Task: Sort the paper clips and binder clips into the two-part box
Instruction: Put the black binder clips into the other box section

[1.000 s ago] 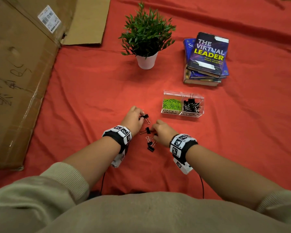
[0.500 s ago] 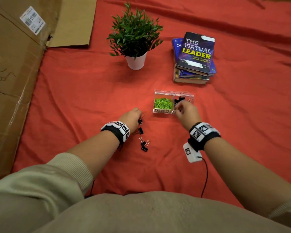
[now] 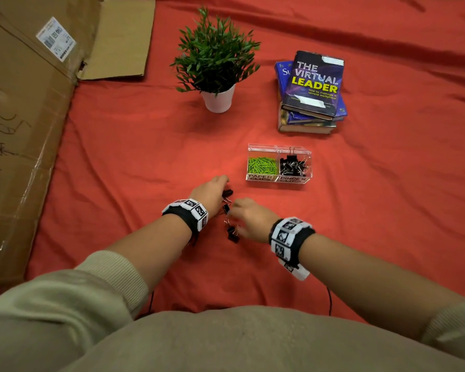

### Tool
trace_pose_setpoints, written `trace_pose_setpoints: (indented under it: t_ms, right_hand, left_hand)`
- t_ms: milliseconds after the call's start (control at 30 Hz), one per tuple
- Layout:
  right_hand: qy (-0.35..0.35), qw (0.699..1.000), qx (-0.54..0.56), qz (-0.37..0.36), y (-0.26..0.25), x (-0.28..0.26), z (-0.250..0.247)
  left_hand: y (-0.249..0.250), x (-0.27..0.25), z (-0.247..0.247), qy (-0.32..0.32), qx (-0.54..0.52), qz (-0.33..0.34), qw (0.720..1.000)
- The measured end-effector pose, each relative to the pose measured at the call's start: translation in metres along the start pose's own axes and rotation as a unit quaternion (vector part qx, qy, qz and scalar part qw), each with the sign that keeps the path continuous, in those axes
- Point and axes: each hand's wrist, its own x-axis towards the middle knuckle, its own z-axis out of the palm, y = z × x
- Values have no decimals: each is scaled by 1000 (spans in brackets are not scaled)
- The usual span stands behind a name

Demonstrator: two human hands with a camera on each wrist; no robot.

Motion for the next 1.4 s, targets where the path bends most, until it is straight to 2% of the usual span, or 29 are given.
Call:
trace_pose_setpoints:
  t_ms: [100,200,500,600,733,833,900,1067,1167,1233,1333,1400]
  right_hand:
    - [-47,996,-68,-18,-12,3,21]
    - [-52,993,-101,1,-17,0,28]
    - [-3,999,-28,27,4,-15,34]
    - [65,992,80,73,19,-21,24]
    - [219,933,213,189,46,-28,-14]
    - [300,900,213,231,66,-29,-53]
    - [316,899,182,244,79,-27,-73]
    - [248,932,92,247,93,-19,-81]
    - [216,958,39,183,77,-20,-64]
    - [134,980,34,143,63,-25,-42]
    - [-10,990,3,142,52,-31,-15]
    - [-41,987,11,155,51,-30,-9]
  left_hand:
    - [1,-2,0,1,0,2,1000]
    - [0,-3,1,3,22,3,1000]
    - [-6,-5,8,7,-25,0,1000]
    - [-2,-3,7,14,-60,-9,998]
    - [9,-3,6,30,-122,-49,991]
    - [18,-5,5,30,-158,-76,984]
    - [23,-8,6,33,-175,-87,980]
    - [27,-12,4,28,-166,-96,981]
    - [25,-15,4,20,-145,-84,986]
    - [23,-17,6,19,-145,-81,986]
    - [19,-18,7,44,-168,-87,981]
    - [16,-18,6,71,-205,-101,971]
